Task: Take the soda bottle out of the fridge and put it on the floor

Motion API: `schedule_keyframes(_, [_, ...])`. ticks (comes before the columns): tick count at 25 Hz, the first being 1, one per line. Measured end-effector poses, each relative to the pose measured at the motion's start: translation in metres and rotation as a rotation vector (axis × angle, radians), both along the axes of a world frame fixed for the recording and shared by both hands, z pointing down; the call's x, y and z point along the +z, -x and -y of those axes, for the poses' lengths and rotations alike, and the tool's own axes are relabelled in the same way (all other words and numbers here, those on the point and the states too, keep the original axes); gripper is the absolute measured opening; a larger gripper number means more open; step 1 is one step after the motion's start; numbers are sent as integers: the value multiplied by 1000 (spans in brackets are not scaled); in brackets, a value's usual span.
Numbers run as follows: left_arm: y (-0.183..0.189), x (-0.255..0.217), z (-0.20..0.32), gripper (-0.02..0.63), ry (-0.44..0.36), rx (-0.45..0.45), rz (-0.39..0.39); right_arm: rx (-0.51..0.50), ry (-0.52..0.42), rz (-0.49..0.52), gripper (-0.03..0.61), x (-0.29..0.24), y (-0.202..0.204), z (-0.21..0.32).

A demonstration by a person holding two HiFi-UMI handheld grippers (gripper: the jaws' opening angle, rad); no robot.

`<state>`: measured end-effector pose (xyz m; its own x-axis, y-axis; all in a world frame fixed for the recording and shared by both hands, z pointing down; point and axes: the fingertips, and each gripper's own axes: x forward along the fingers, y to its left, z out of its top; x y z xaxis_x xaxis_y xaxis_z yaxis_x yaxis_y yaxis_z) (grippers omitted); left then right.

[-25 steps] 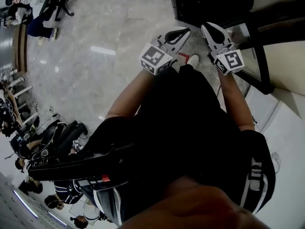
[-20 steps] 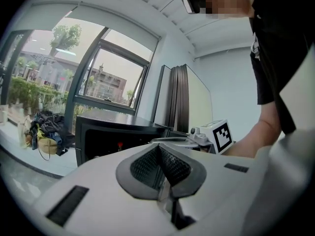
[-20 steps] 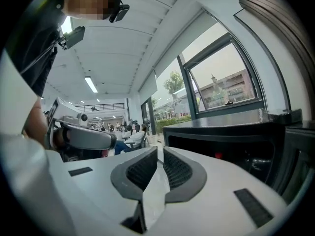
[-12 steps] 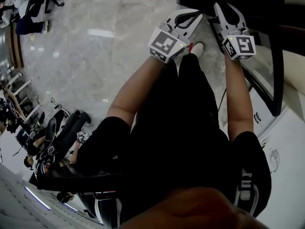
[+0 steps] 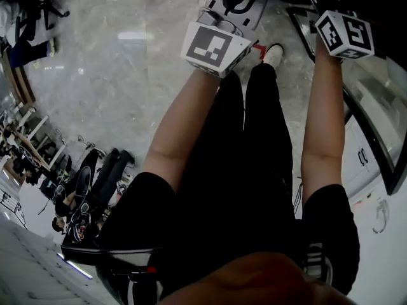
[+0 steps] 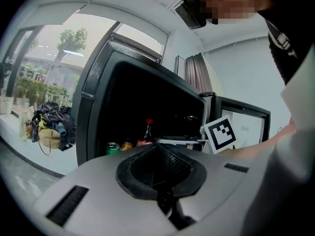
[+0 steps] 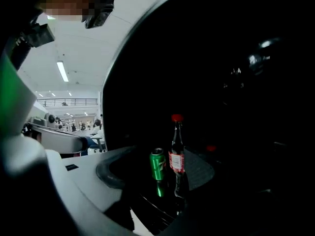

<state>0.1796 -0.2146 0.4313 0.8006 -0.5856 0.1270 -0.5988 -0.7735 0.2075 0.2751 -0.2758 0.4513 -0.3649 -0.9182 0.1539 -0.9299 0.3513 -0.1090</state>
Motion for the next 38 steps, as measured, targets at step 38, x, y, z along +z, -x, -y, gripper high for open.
schedule_keyframes(38, [-5, 40, 36, 3, 0, -24, -33, 105, -83, -97, 314, 36, -4, 66])
